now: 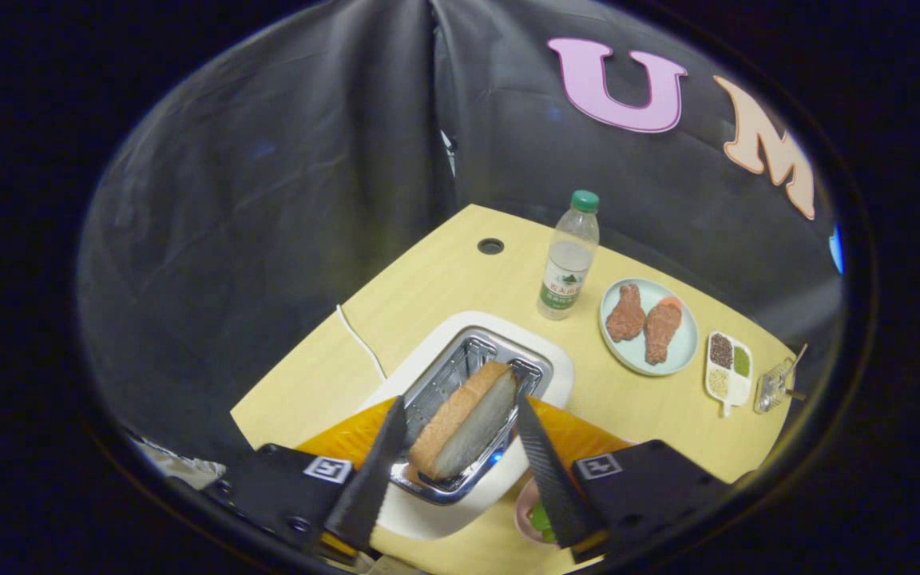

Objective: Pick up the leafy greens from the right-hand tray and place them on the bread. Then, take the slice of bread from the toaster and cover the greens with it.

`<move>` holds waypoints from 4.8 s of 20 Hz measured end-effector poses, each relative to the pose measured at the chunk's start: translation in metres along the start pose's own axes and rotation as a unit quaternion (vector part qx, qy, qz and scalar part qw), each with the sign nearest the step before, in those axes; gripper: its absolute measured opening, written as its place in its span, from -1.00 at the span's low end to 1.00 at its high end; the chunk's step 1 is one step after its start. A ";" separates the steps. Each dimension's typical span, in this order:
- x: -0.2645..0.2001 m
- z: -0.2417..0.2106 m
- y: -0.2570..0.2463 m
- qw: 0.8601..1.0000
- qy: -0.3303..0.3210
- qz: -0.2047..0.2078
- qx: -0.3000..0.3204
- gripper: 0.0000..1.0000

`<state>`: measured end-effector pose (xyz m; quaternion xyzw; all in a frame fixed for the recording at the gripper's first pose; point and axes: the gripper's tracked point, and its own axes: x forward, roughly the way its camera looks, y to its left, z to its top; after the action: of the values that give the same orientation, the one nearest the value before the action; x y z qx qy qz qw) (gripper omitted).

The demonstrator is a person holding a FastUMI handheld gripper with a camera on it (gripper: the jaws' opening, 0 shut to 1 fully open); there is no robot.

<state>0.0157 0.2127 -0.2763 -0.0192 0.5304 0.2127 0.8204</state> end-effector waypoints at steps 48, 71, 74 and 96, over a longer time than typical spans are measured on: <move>-0.027 -0.173 -0.181 0.966 -0.031 0.059 0.249 -0.68; -0.182 -0.066 -0.229 0.944 -0.284 -0.087 0.146 1.00; -0.232 -0.050 -0.246 0.914 -0.348 -0.172 0.117 1.00; -0.325 -0.024 -0.201 0.832 -0.465 -0.302 0.016 1.00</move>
<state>-0.0437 -0.0834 -0.0402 -0.0640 0.0578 -0.0704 0.9938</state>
